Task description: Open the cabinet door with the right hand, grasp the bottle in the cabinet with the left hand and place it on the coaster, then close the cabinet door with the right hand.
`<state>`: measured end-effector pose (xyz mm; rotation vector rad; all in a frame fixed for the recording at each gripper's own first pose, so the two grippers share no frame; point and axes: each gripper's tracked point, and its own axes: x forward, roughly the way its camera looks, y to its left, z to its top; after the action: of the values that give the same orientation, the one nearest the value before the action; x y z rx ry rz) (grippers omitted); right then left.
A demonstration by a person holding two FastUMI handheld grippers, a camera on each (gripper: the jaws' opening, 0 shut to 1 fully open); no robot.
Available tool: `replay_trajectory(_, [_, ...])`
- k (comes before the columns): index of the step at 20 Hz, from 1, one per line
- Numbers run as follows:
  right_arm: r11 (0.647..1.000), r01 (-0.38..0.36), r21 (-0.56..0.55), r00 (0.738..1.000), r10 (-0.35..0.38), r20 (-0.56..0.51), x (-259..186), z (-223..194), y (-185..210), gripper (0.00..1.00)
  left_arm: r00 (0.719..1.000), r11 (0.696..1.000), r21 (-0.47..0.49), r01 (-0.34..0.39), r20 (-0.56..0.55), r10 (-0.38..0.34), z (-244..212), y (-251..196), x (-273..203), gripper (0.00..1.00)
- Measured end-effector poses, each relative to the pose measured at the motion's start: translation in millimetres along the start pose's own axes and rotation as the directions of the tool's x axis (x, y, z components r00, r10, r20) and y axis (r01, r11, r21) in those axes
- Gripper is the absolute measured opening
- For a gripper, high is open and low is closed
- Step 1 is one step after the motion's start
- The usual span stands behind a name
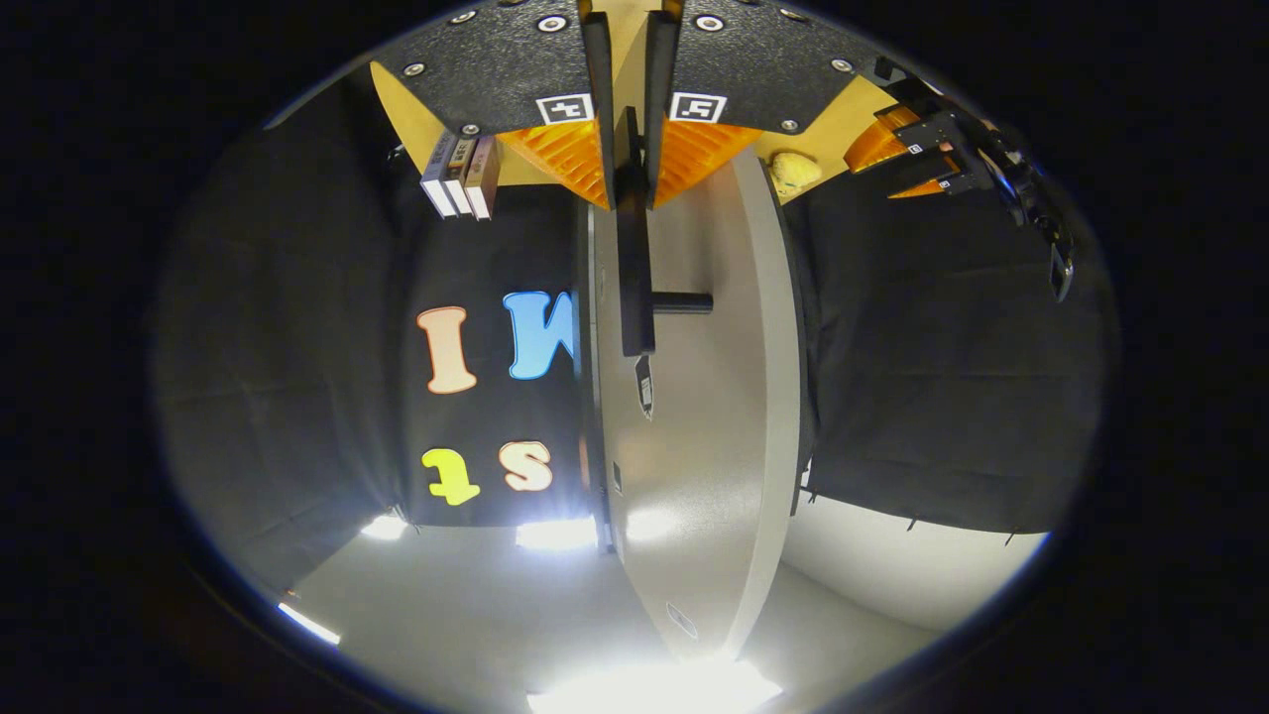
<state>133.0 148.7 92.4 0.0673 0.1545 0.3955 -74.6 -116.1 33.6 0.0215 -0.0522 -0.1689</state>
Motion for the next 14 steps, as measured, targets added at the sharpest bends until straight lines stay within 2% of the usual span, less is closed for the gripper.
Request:
replay_trajectory(2, [1.0,0.013,0.002,1.0,-0.013,0.007,-0.3,-0.2,-11.8,0.14,1.0,1.0,0.006,-0.011,-0.001,0.011,0.7,-5.4,0.7,0.79])
replay_trajectory(6, [0.997,-0.066,0.031,0.998,0.066,0.017,1.2,0.0,-10.7,0.13,0.999,0.999,0.01,-0.038,-0.009,0.038,2.1,-15.0,2.3,0.79])
replay_trajectory(7, [0.997,-0.074,0.027,0.997,0.074,0.02,-0.9,-1.0,-12.0,0.12,0.999,0.999,0.015,-0.043,-0.011,0.043,3.2,-17.9,3.3,0.76])
replay_trajectory(11, [0.997,-0.07,0.026,0.997,0.069,0.028,-18.2,-7.9,-19.6,0.12,0.999,0.999,0.033,-0.039,-0.007,0.039,17.7,-24.2,18.0,0.82])
replay_trajectory(13, [0.999,-0.035,0.014,0.998,0.035,0.045,-28.9,-6.7,-35.2,0.24,0.999,0.999,0.026,-0.04,-0.004,0.04,26.2,-23.7,32.4,0.79])
replay_trajectory(14, [1.0,0.001,-0.005,0.998,-0.001,0.062,-35.3,-5.1,-46.5,0.51,0.999,0.999,0.024,-0.04,0.002,0.04,30.8,-23.6,39.8,0.82])
